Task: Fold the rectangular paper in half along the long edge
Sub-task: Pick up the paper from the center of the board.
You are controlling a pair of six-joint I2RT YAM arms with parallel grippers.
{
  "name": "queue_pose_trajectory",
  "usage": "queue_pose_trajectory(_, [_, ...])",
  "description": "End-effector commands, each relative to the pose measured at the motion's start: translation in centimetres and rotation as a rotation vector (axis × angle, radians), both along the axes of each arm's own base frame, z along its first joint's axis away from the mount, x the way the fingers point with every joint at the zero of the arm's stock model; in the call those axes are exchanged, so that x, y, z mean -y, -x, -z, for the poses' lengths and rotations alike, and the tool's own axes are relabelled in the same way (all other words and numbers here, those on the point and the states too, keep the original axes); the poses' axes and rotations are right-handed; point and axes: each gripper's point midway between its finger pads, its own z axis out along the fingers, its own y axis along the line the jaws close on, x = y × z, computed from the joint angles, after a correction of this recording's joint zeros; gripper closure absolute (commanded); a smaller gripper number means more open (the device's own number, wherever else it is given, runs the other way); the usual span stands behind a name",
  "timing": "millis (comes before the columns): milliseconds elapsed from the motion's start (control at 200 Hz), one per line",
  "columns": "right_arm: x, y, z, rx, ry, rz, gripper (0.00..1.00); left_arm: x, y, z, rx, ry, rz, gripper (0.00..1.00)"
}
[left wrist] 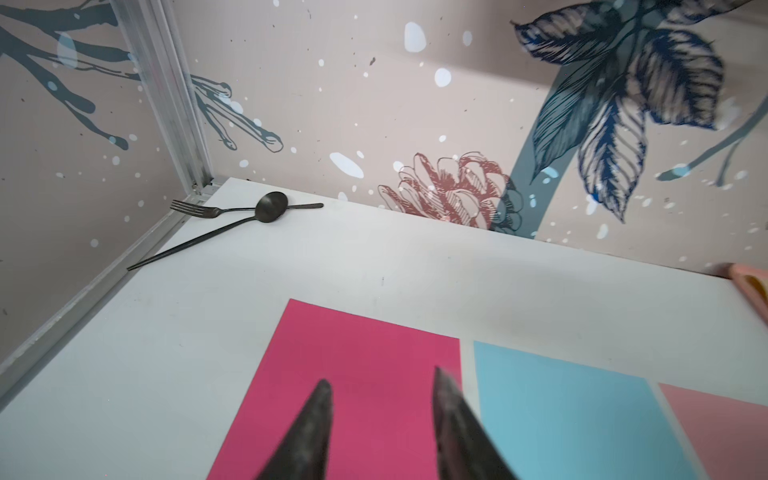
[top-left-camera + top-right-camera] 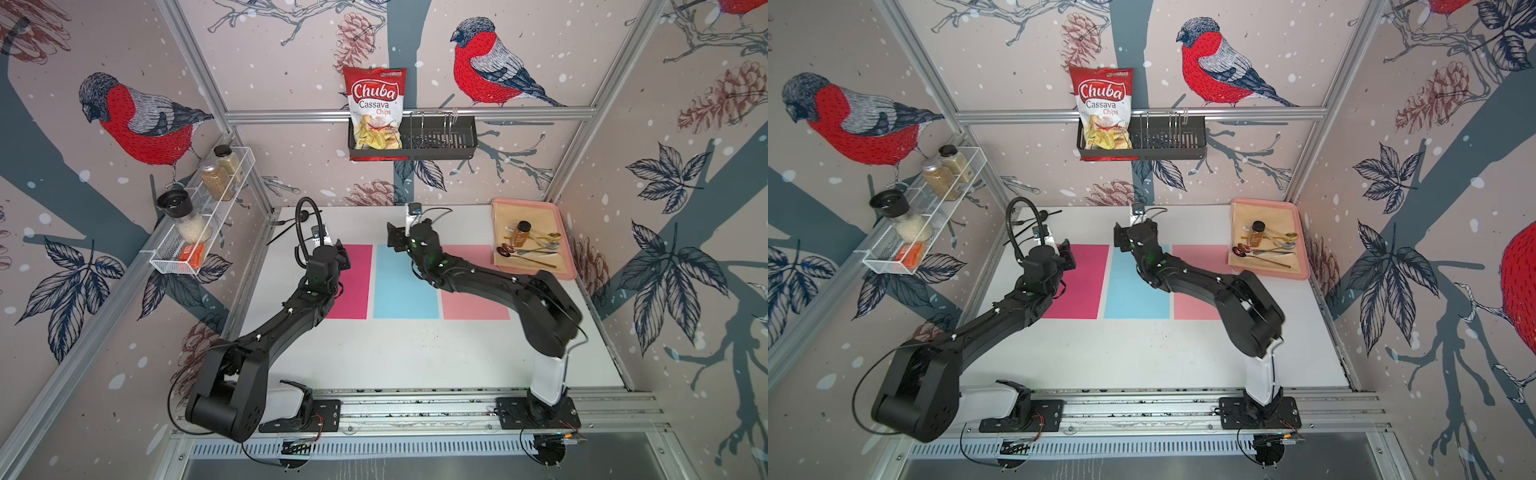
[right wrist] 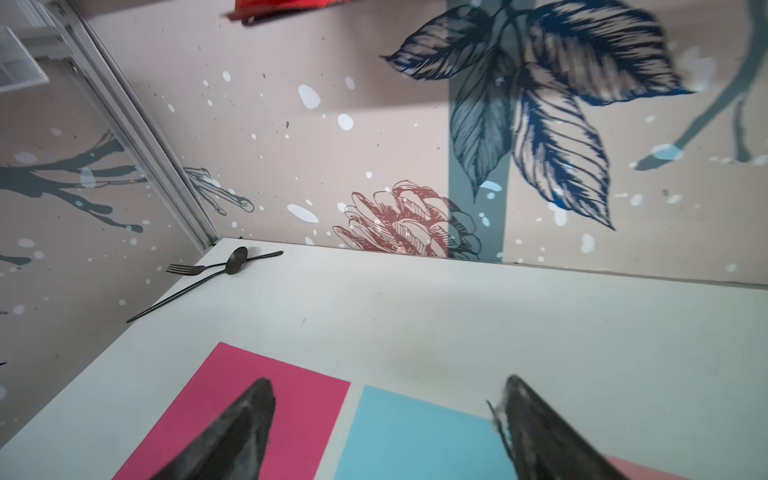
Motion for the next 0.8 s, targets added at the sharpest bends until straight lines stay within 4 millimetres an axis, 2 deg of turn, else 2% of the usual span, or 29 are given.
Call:
queue_pose_trajectory(0, [-1.7, -1.0, 5.6, -0.14, 0.104, 0.042, 0.17, -2.1, -1.0, 2.4, -0.068, -0.035, -0.066, 1.0])
queue_pose_trajectory(100, [-3.3, -1.5, 8.0, -0.193, 0.053, 0.021, 0.17, -3.9, -1.5, 5.2, -0.192, 0.081, -0.063, 1.0])
queue_pose_trajectory(170, [-3.9, -1.6, 8.9, -0.218, 0.028, 0.012, 0.17, -4.1, -1.9, 5.3, -0.237, 0.134, -0.01, 1.0])
queue_pose_trajectory(225, [-4.1, -1.7, 9.2, -0.23, 0.016, 0.012, 0.16, -4.2, -2.0, 5.2, -0.293, 0.091, 0.01, 1.0])
queue_pose_trajectory(270, [-4.3, -1.7, 9.4, -0.242, 0.001, 0.009, 0.16, -4.9, -1.8, 5.7, -0.339, 0.049, -0.052, 1.0])
queue_pose_trajectory(405, [-4.7, -1.5, 10.4, -0.324, -0.086, -0.025, 0.16, -3.6, -2.4, 9.2, -0.416, 0.016, 0.022, 1.0])
queue_pose_trajectory(520, [-4.5, -0.6, 11.4, -0.347, -0.082, -0.047, 0.16, -4.6, -2.5, 10.7, -0.474, -0.018, -0.022, 1.0])
queue_pose_trajectory(590, [-4.1, -0.4, 11.3, -0.328, -0.062, -0.04, 0.16, -2.4, -3.3, 9.8, -0.433, 0.073, 0.061, 1.0])
queue_pose_trajectory(680, [-2.7, -0.4, 11.4, -0.306, -0.034, 0.006, 0.16, 0.9, -4.8, 7.3, -0.356, 0.183, 0.127, 1.0])
queue_pose_trajectory(795, [-0.8, 0.1, 11.0, -0.323, 0.011, 0.065, 0.16, 2.5, -6.4, 3.3, -0.318, 0.136, 0.076, 1.0])
